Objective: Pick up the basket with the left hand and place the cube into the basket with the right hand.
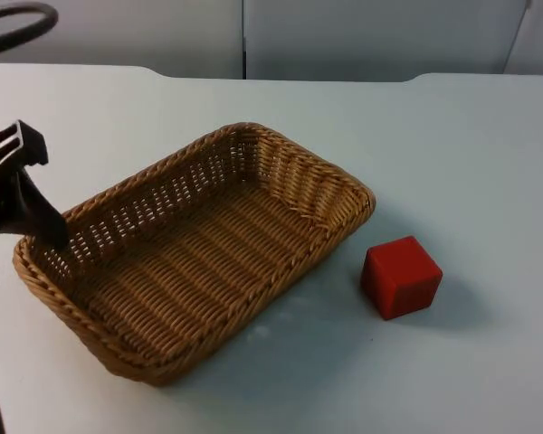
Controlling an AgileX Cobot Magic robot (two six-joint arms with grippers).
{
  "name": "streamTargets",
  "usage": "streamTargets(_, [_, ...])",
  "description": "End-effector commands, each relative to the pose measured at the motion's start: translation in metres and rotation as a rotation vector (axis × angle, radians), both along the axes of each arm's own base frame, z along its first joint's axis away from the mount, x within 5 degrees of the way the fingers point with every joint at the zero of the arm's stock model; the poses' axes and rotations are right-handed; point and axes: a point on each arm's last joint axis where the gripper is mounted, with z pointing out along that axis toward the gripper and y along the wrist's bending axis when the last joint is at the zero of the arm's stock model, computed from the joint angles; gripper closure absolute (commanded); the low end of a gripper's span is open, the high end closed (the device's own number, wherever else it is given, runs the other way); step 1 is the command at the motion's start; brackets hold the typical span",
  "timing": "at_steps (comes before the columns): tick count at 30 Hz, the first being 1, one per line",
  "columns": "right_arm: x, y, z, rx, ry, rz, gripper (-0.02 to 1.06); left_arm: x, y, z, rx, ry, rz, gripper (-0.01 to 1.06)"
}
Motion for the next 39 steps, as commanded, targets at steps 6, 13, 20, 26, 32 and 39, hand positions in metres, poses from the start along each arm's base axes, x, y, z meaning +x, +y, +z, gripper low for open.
streamTargets(6, [0.001, -0.001, -0.001, -0.005, -0.006, -0.005, 1.05, 0.008, 0.001, -0.022, 0.002, 0.081, 0.053, 0.41])
streamTargets(13, [0.001, -0.001, -0.001, -0.005, -0.006, -0.005, 1.05, 0.01, -0.001, -0.037, -0.026, 0.148, 0.102, 0.41])
streamTargets(20, [0.001, -0.001, -0.001, -0.005, -0.006, -0.005, 1.05, 0.015, -0.001, -0.055, -0.043, 0.194, 0.147, 0.41])
streamTargets(26, [0.001, -0.001, -0.001, -0.005, -0.006, -0.005, 1.05, 0.033, -0.007, -0.064, -0.147, 0.179, 0.23, 0.71])
streamTargets(32, [0.001, -0.001, -0.001, -0.005, -0.006, -0.005, 1.05, 0.07, -0.015, -0.042, -0.275, 0.058, 0.292, 1.05])
streamTargets(39, [0.001, -0.001, -0.001, -0.005, -0.006, -0.005, 1.05, 0.1, -0.021, -0.014, -0.357, -0.038, 0.302, 1.05])
